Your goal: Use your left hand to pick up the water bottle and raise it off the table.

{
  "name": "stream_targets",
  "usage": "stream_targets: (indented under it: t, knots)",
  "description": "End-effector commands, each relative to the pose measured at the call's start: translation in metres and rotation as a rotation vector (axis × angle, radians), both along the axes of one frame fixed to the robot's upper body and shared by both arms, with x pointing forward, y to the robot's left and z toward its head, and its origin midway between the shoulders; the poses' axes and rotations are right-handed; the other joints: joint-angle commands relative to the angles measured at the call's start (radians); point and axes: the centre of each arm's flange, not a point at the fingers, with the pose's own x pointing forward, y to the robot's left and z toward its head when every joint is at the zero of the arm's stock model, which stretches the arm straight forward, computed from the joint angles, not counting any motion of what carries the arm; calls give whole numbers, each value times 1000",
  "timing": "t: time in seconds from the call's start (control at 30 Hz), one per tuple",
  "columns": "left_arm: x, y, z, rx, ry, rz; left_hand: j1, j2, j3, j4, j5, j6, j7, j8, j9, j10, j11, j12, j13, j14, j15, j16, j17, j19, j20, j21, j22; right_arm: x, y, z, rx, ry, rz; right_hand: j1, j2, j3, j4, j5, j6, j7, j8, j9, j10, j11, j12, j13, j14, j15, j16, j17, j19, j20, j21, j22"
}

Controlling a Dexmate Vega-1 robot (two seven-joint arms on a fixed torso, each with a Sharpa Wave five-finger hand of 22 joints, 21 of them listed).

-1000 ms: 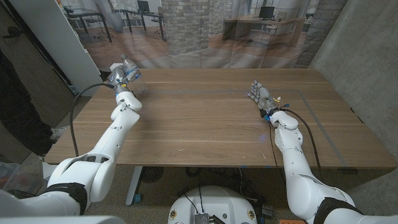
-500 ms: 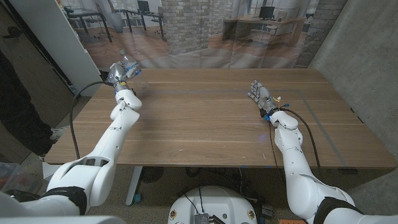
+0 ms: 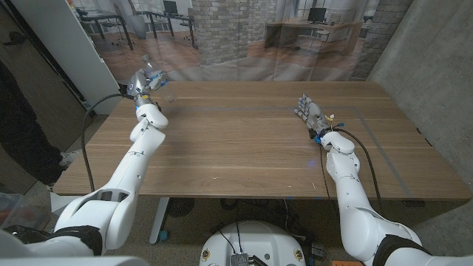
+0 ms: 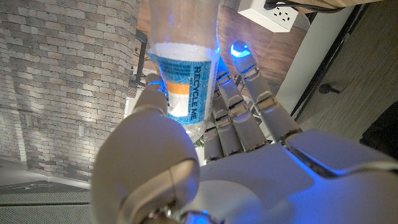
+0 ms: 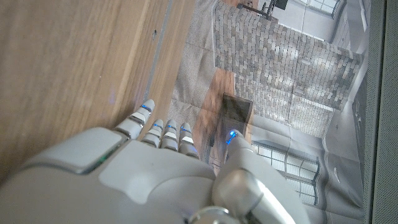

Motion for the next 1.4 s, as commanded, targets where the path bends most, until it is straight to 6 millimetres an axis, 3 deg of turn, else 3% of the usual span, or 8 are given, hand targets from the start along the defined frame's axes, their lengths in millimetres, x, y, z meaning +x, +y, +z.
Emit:
stream_targets:
  t: [0.03,1.4]
  knots:
    - [-10,-2,7,15,-20,-4,-4,21,21,14,5,33,-5,8,2,6,-4,-5,2,5,-53,-4,1,-5,-3,10,1,-4,2,5,-2,-21,4,-2,4,5,-2,9,7,-4,8,4,7,5,3,3,-2,8,5,2,9,1,5,3]
    - [-41,-12,34,74,-111,-40,-7,18,33,12,5,43,-6,7,4,16,-5,-16,12,16,-53,-14,4,-13,-5,25,-1,-21,9,15,1,-86,6,-3,1,6,-4,9,8,-5,8,4,11,7,3,3,2,12,6,2,10,5,5,3]
